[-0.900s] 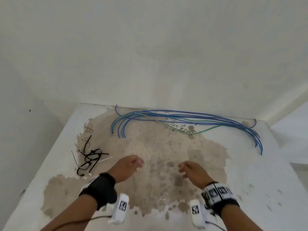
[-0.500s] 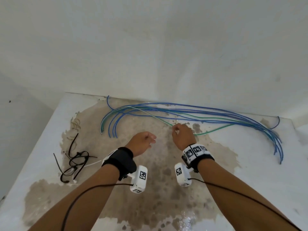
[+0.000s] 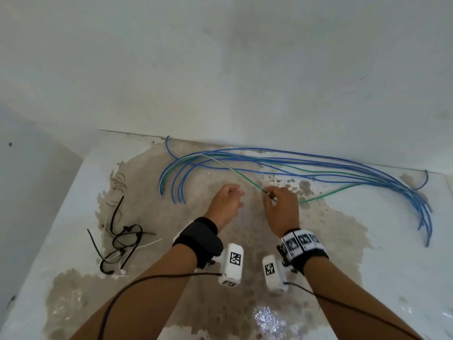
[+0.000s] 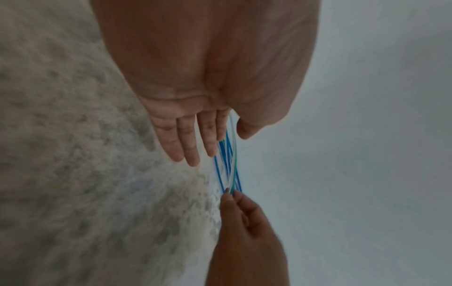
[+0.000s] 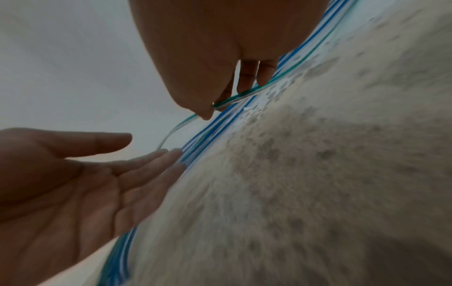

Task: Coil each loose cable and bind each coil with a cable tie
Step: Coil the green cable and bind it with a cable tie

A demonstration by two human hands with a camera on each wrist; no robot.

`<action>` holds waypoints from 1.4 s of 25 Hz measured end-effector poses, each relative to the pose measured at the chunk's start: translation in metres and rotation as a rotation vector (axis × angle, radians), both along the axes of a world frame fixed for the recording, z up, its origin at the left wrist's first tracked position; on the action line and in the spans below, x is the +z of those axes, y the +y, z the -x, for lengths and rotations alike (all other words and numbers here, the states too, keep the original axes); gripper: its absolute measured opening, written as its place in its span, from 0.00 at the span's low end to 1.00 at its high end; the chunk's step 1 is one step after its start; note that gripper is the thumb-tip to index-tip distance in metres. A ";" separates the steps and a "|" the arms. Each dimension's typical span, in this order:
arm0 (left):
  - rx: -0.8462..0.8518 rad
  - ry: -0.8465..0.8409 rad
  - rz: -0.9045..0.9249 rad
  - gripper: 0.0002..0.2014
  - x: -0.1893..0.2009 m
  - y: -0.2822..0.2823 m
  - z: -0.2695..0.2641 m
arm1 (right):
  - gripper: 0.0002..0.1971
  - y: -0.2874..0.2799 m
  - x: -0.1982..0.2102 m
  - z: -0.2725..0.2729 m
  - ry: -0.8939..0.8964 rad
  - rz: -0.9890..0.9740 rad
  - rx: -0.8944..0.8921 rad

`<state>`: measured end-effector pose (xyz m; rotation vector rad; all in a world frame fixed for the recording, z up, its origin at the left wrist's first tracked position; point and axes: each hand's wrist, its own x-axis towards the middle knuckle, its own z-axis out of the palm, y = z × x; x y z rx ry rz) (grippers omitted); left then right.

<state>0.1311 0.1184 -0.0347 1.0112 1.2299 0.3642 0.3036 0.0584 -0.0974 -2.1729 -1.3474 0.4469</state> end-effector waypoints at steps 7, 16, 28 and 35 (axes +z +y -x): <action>0.309 -0.304 0.084 0.08 0.020 0.004 0.000 | 0.07 -0.094 0.024 0.040 0.047 -0.108 0.018; 0.077 -0.151 -0.233 0.15 0.038 -0.048 -0.006 | 0.09 -0.162 0.041 0.027 0.322 0.288 0.172; -0.372 0.104 -0.526 0.18 0.087 -0.148 -0.056 | 0.11 -0.159 0.092 -0.078 0.139 -0.059 0.357; -0.327 0.081 -0.527 0.05 0.085 -0.171 -0.045 | 0.09 -0.172 0.144 -0.111 0.726 -0.102 0.006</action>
